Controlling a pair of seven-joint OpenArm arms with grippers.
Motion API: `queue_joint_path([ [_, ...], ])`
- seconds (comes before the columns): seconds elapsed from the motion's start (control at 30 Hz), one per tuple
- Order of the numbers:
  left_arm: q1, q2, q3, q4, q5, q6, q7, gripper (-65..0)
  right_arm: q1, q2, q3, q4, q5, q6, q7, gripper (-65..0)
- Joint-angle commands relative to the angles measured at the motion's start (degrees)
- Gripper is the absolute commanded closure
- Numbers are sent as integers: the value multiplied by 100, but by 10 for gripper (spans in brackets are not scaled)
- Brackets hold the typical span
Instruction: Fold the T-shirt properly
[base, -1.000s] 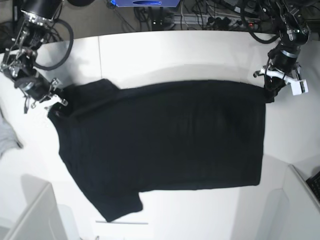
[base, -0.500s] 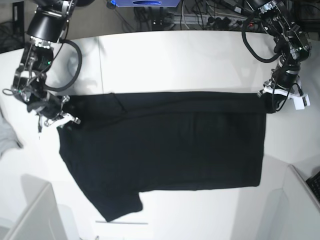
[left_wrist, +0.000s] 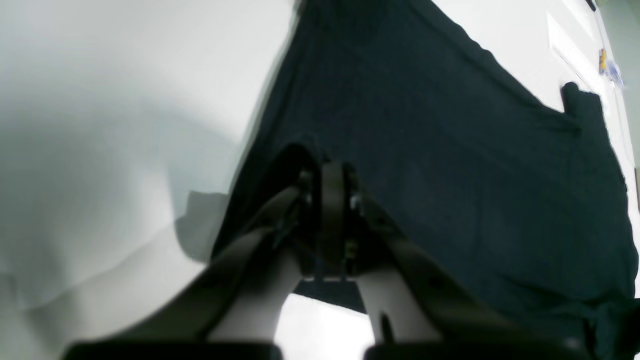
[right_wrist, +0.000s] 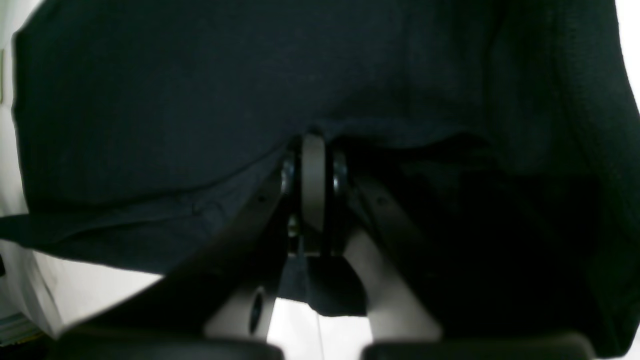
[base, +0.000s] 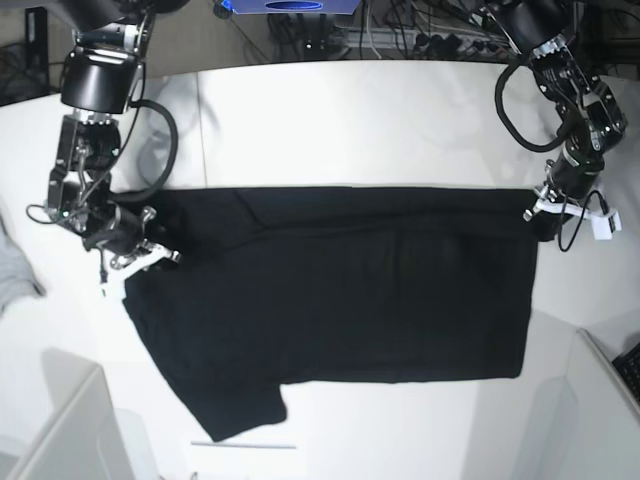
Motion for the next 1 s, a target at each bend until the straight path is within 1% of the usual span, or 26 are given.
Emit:
queue_joint_path([
  [0.0,-119,-149,109,29,-96,-23,-108,0,151,62,18,7,45,54,154,0],
  [0.1,-286,-219,337,-199,-96,-23,-108,0,230,80,18,-169,36,54,295,0],
  [0.23,-471,-219,337,-489,-96,-23,-108,0,265,97,27,-345,36,54,330,0],
  [0.3,-515,-281,355,-533,-96,-23,-108,0,274,89,36,-345,36,46,330,0],
  [0.5,-664,-289,381,-648,-96,-14,-108,0,327,80,62,-345,36,28,339,0],
  [0.53,-664,-298,355,-700,-96,-14,-108,0,327,80,62,-345,36,28,348,-53],
  [0.6,-682,-298,337,-735,-96,-14,-108,0,327,89,80,-345,36,28,374,-197],
  [0.63,-743,-298,337,-735,-96,-14,-117,0,327,97,132,-345,36,28,497,-260],
  [0.67,-796,-298,337,-735,-96,-14,-117,0,318,89,220,-336,36,28,655,-309],
  [0.7,-831,-298,337,-735,-96,-14,-117,0,309,89,335,-336,36,28,813,-335],
  [0.87,-1086,-298,328,-735,-96,-14,-143,-318,274,89,792,-301,36,28,1244,-341],
  [0.9,-1139,-298,311,-718,-96,-14,-143,-372,221,89,897,-301,36,28,1323,-341],
  [0.97,-1262,-298,100,-692,-114,-14,-143,-441,177,62,1152,-283,36,28,1543,-341],
])
